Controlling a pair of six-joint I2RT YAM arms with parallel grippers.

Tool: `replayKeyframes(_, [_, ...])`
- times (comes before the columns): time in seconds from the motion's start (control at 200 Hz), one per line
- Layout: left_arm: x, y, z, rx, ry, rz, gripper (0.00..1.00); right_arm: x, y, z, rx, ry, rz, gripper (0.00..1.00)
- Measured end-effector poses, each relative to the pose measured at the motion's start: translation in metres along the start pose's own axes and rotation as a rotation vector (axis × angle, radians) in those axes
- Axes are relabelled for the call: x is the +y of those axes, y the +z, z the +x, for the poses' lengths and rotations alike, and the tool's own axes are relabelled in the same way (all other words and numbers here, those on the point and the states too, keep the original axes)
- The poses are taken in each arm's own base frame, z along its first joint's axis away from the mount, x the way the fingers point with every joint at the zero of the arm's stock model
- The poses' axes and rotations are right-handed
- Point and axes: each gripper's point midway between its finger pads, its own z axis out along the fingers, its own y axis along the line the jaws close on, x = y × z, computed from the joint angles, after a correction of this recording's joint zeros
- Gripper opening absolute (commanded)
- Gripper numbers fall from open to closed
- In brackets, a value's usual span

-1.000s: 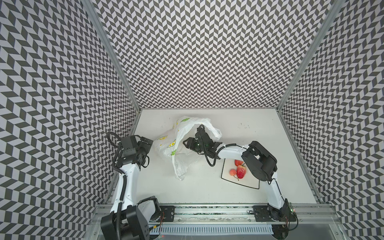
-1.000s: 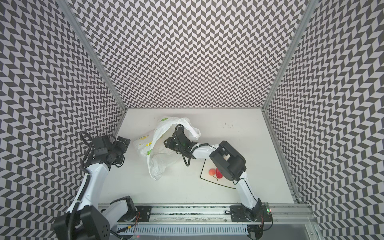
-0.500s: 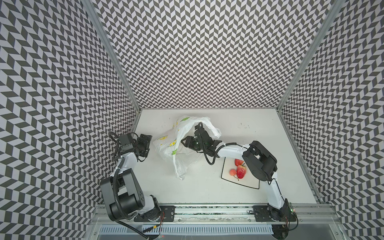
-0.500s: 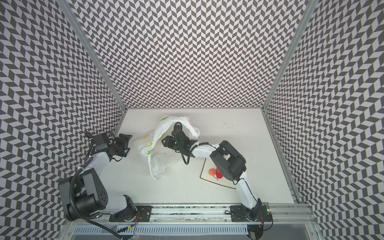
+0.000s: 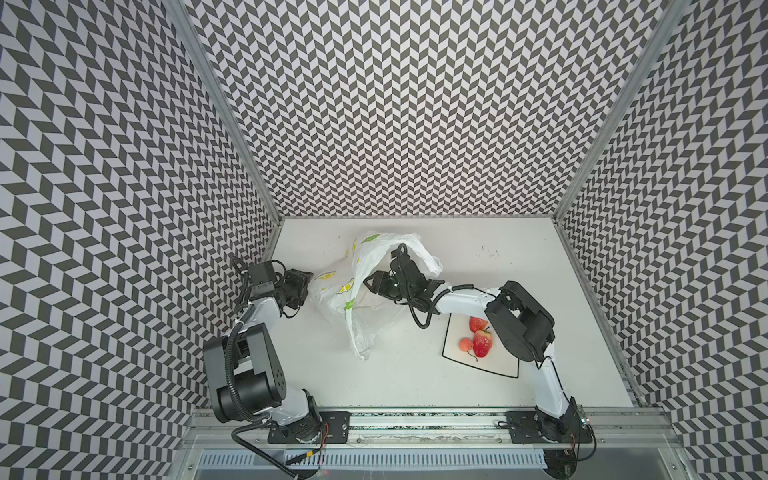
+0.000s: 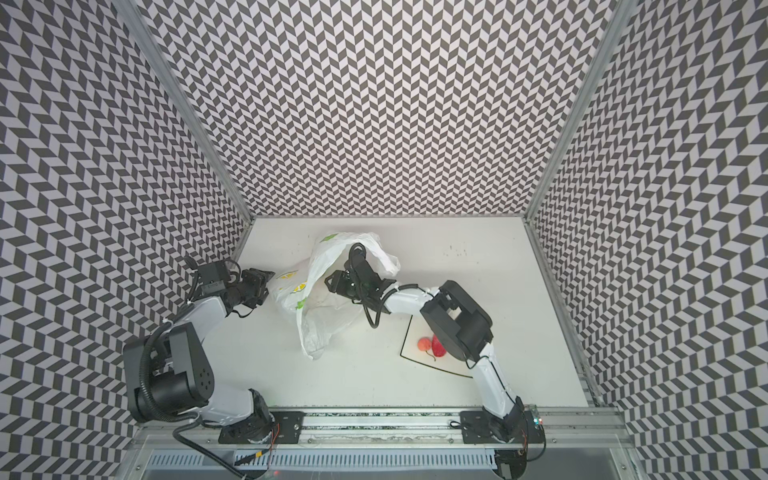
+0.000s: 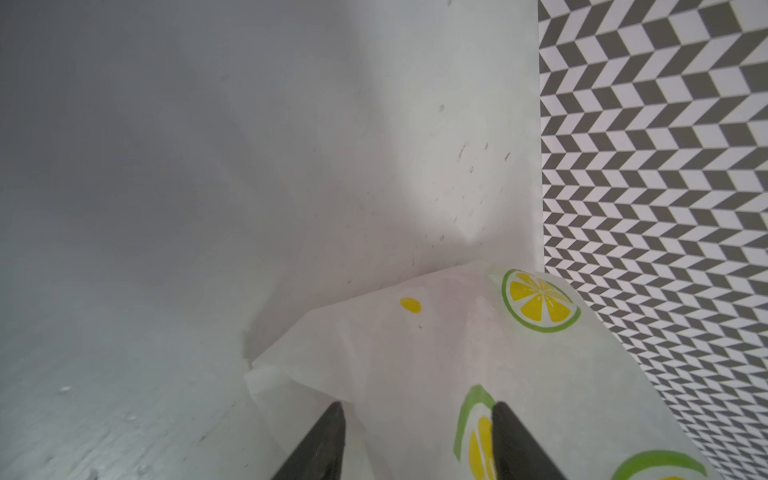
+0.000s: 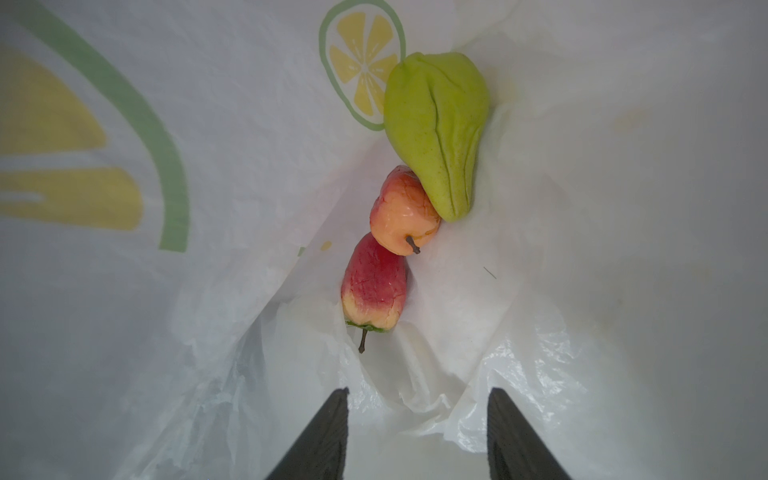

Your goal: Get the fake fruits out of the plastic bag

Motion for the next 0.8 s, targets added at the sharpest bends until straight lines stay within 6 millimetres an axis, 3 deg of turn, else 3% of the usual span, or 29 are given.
replayKeyframes(0.105, [-0.003,0.002,0.004,0.008,0.01,0.004,0.1,0.0,0.0,0.0,0.0,-0.001,0.001,0.53])
replayKeyframes(0.2, [-0.006,-0.001,0.004,-0.003,0.033,0.003,0.0,-0.001,0.0,0.0,0.0,-0.002,0.003,0.53])
replayKeyframes(0.295, [-0.02,-0.01,0.002,-0.026,0.078,0.012,0.0,-0.004,0.0,0.001,0.0,-0.007,0.012,0.53])
replayKeyframes(0.406, [-0.058,-0.025,0.007,-0.059,0.185,0.069,0.0,-0.009,0.0,-0.001,-0.007,-0.007,0.027,0.56])
replayKeyframes(0.511, [-0.098,-0.044,0.028,-0.069,0.314,0.155,0.0,-0.016,-0.001,0.0,-0.01,-0.007,0.044,0.58])
replayKeyframes(0.611, [-0.125,-0.059,0.053,-0.06,0.426,0.226,0.0,-0.028,-0.002,0.002,-0.007,-0.001,0.072,0.59])
replayKeyframes(0.696, [-0.134,-0.067,0.066,-0.053,0.495,0.255,0.0,-0.038,-0.003,0.006,0.001,0.003,0.091,0.61])
replayKeyframes(0.801, [-0.124,-0.068,0.059,-0.076,0.511,0.237,0.0,-0.048,-0.005,0.009,0.009,0.01,0.116,0.62])
